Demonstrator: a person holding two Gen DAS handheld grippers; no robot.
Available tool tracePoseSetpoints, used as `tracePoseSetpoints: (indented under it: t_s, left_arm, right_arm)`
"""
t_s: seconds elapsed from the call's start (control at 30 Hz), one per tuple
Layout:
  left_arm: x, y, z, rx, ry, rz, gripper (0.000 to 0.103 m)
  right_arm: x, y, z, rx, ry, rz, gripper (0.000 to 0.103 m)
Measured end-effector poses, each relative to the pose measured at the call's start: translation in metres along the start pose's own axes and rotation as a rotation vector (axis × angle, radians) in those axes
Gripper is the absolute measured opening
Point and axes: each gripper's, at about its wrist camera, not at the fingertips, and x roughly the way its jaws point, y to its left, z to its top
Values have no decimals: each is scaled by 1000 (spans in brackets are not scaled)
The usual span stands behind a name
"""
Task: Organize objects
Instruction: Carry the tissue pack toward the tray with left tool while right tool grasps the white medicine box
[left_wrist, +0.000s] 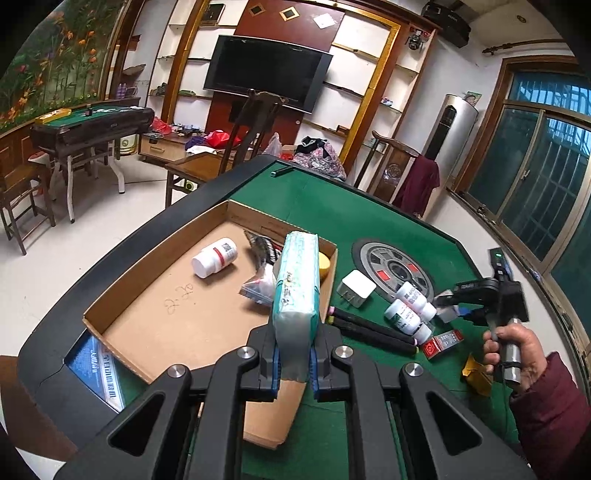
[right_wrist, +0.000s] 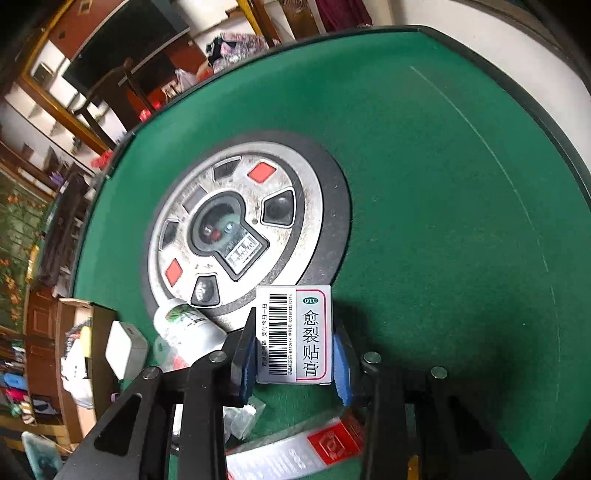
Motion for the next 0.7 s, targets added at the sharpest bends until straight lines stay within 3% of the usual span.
tracePoseSetpoints:
  t_s: [0.2,0.37,0.7]
  left_arm:
    - [1,8,0,-6,0,38,11]
    - [15,16,0,37,37,122,11]
    - [62,35,34,144,93,197,11]
  right_arm:
    - [-44,14,-8,-57,-77,94,37]
    - [-71,65,-30,-190,-74,234,37]
    - [-29,182,-108,-383,143,439,37]
